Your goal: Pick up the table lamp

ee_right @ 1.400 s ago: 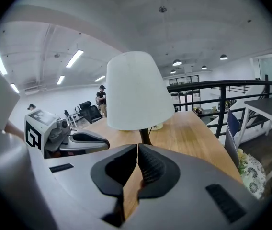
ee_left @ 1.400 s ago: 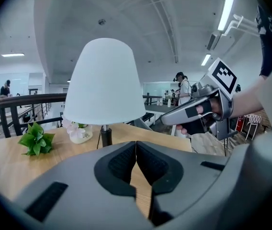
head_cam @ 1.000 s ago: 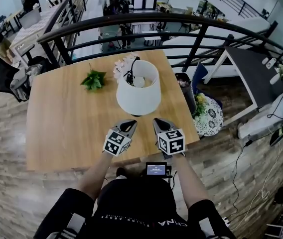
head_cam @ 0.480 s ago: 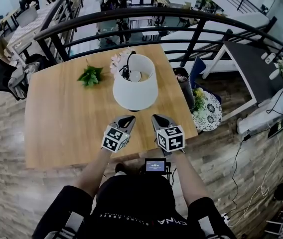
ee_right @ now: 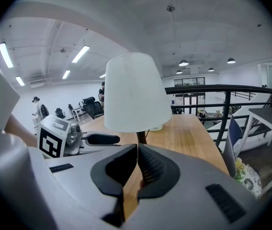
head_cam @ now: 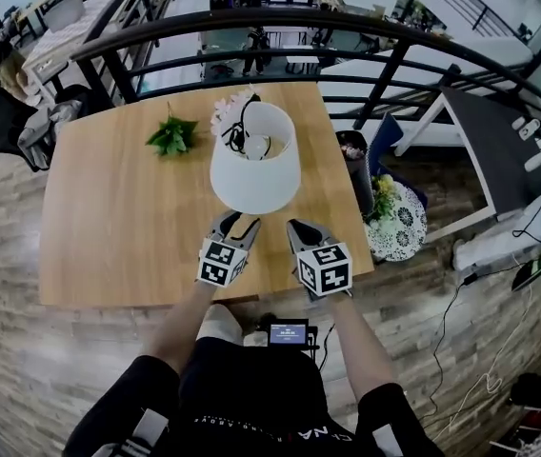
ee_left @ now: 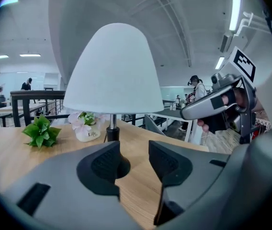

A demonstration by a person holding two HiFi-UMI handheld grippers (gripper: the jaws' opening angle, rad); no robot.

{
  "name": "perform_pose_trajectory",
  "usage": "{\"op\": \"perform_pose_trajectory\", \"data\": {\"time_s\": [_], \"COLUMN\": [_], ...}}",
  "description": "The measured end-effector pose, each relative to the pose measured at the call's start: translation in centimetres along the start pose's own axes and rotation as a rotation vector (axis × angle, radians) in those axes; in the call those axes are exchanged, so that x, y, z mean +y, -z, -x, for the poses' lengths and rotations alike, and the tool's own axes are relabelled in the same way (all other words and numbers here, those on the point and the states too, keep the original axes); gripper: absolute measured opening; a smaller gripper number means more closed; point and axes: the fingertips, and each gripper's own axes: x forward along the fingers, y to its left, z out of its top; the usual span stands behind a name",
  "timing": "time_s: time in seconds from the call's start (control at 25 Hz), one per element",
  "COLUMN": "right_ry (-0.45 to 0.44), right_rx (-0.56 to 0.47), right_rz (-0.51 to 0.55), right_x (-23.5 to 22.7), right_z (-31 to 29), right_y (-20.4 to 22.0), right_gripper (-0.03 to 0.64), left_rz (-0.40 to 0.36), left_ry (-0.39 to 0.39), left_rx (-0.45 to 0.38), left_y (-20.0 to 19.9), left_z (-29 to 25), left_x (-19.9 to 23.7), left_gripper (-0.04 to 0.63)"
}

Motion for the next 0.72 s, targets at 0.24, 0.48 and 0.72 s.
{"op": "perform_pose_trajectory", "data": {"time_s": [0.24, 0.48, 0.72], "right_ry": [-0.022, -0.033, -0.045], "right_rx": [-0.011, -0.041, -0.071], "right_rz": [0.014, 0.036, 0.070], "right_x": [-1.0, -2.1, -3.0], "right_z": [-3.0, -5.3, -6.9], "right_y": [-0.8, -0.9, -0.7], "right_gripper": [0.031, 0.031, 0.031], "left_rz": [-0.008, -0.009, -0.026], "left_ry": [-0.123, -0.146, -0.143], "left_rx": [-0.087, -0.212, -0.351], "left_y": [0.3, -1.5, -3.6], "left_z": [-3.7, -7.6, -9.2], "left_x": [3.4, 5.5, 6.3], "left_gripper": [0.193, 0.201, 0.202]}}
